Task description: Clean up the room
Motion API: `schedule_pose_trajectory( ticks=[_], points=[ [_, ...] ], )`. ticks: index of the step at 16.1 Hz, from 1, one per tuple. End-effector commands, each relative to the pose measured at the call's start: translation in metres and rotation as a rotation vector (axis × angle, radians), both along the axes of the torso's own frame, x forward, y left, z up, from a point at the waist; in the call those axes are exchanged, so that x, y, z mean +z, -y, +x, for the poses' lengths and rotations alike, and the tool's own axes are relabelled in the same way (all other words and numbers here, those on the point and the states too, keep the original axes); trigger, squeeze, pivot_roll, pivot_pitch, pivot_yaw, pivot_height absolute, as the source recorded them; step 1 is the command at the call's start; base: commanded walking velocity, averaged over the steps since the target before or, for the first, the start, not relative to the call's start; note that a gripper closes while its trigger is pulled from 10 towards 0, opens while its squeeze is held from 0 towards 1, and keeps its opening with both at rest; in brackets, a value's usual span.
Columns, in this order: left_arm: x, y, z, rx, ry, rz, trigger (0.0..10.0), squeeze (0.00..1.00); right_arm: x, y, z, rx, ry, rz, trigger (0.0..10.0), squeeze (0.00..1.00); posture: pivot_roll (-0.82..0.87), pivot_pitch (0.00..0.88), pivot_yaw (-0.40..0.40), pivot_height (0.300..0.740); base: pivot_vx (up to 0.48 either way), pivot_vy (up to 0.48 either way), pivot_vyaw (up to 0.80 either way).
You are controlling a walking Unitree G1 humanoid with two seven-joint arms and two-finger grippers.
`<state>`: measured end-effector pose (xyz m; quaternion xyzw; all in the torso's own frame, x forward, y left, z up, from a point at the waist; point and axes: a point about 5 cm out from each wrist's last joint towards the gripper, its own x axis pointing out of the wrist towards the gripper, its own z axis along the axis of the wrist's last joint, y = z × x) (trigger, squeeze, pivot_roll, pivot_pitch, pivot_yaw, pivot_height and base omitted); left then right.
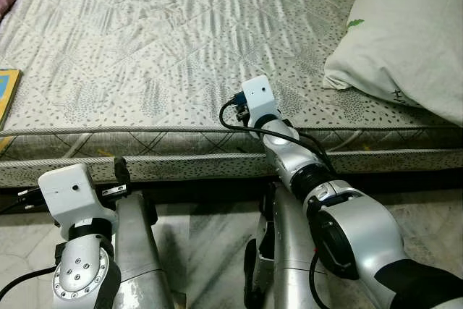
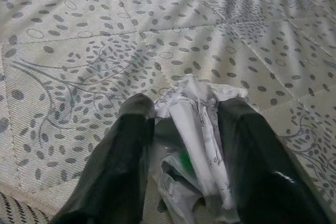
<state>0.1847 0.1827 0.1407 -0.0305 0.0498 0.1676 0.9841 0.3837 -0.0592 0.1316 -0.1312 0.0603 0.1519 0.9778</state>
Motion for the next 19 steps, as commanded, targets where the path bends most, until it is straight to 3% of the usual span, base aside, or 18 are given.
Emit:
schedule_pose_trajectory(
  ticks=[1, 11, 14, 19],
  points=[
    [-0.003, -0.001, -0.001, 0.011, -0.022, -0.001, 10.0, 0.0, -0.005, 0.0, -0.002, 0.004, -0.02, -0.029, 0.0, 0.0, 0.21, 0.175, -0.082, 0.469, 0.0, 0.0, 0.0],
    [-0.003, 0.0, 0.003, 0.01, -0.018, -0.001, 10.0, 0.0, -0.013, -0.003, -0.006, 0.033, -0.056, -0.039, 0.0, 0.0, 0.21, 0.16, -0.084, 0.469, 0.0, 0.0, 0.0],
    [-0.002, -0.001, 0.011, 0.003, 0.003, 0.005, 10.0, 0.0, -0.01, -0.003, -0.004, 0.041, -0.056, -0.021, 0.0, 0.0, 0.2, 0.119, -0.083, 0.469, 0.0, 0.0, 0.0],
    [0.001, -0.003, 0.042, -0.015, 0.076, 0.015, 10.0, 0.0, -0.012, 0.009, -0.004, 0.088, -0.064, 0.007, 0.0, 0.0, 0.13, 0.0, -0.087, 0.469, 0.0, 0.0, 0.0]
  ],
)
